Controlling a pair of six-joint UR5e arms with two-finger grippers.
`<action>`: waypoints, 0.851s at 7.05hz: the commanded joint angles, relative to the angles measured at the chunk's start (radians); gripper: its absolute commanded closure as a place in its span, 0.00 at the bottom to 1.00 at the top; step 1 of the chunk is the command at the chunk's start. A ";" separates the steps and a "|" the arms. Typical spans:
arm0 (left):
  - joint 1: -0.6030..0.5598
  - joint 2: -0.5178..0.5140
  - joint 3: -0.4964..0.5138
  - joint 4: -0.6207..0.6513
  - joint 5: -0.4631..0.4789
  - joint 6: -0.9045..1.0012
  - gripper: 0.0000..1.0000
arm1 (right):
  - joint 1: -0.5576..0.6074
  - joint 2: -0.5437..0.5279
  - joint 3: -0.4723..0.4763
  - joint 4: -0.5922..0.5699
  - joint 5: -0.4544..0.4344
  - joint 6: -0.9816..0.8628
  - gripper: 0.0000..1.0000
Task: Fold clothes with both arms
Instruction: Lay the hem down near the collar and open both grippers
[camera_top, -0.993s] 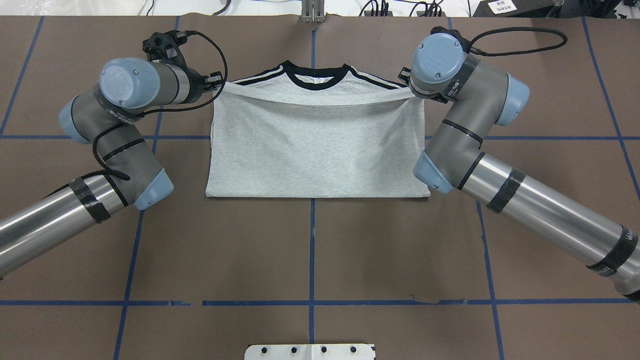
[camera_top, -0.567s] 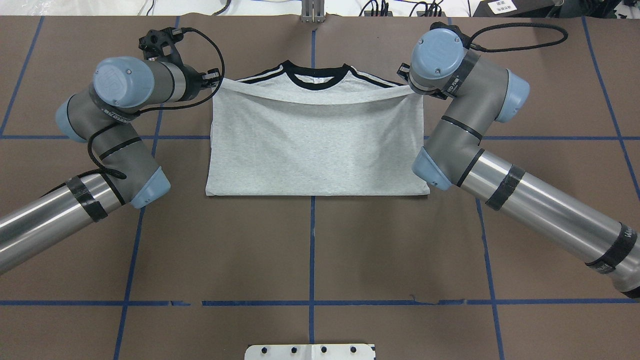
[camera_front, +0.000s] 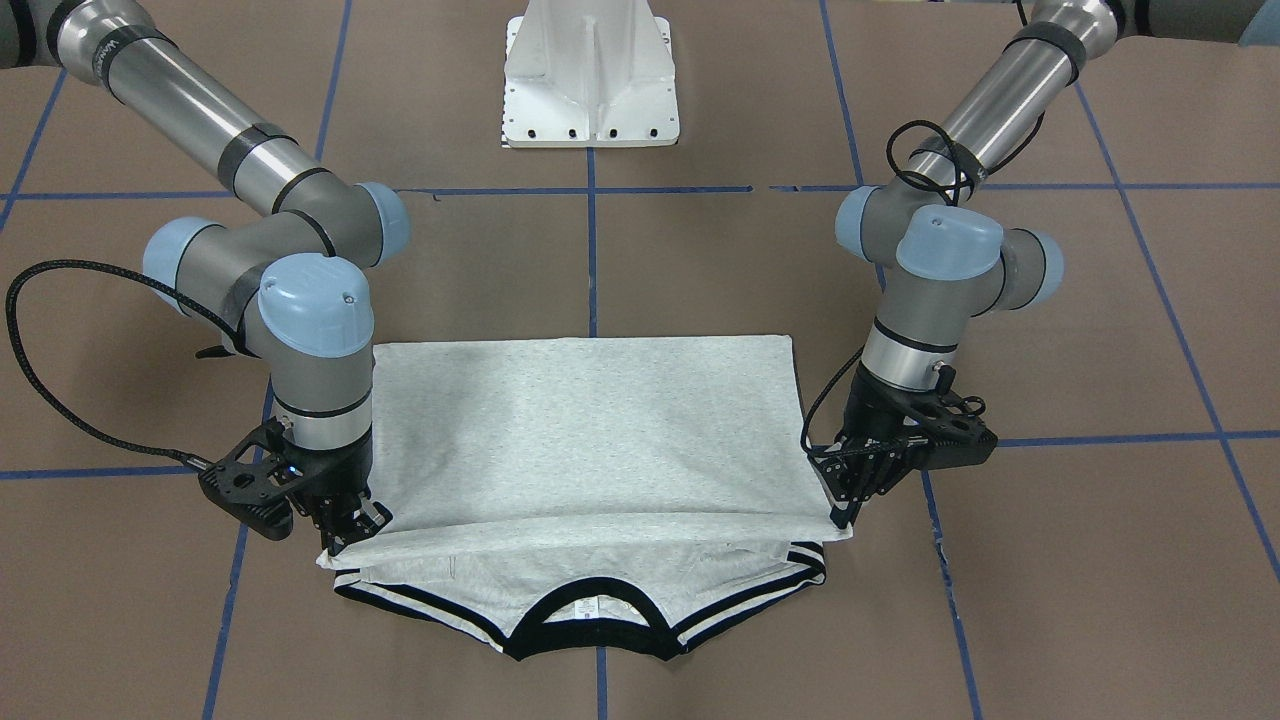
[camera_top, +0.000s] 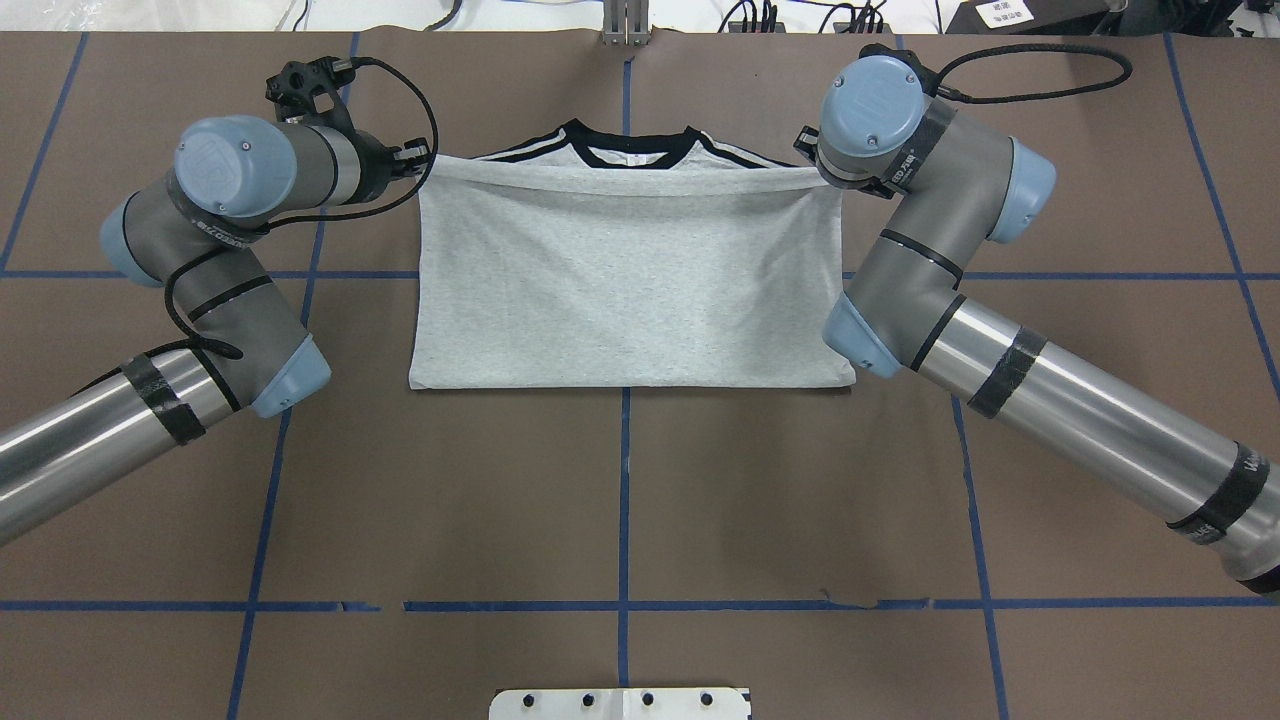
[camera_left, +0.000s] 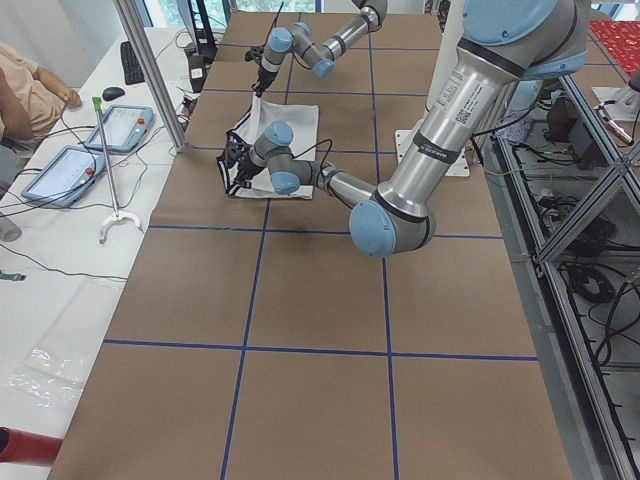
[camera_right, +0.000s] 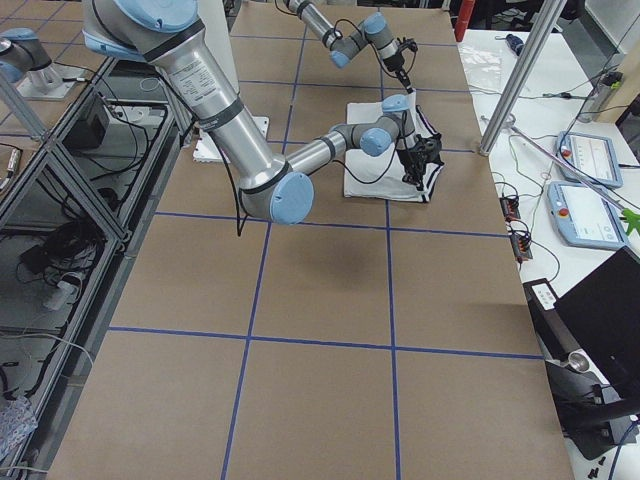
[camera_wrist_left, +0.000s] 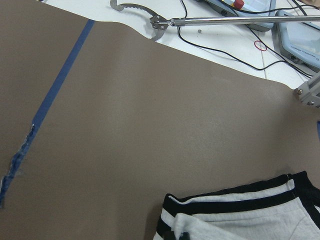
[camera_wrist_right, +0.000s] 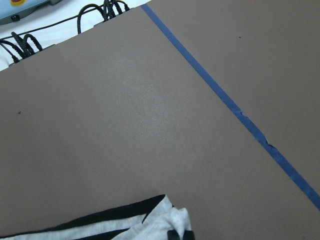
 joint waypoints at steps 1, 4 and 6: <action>0.001 0.003 0.001 0.001 0.000 -0.001 0.58 | 0.000 0.012 -0.005 0.001 0.000 0.000 0.70; 0.000 0.004 -0.002 -0.005 -0.003 -0.003 0.56 | 0.002 0.001 0.079 -0.001 0.026 0.032 0.52; -0.002 0.004 -0.008 -0.016 -0.006 -0.004 0.56 | -0.067 -0.185 0.351 -0.001 0.084 0.148 0.44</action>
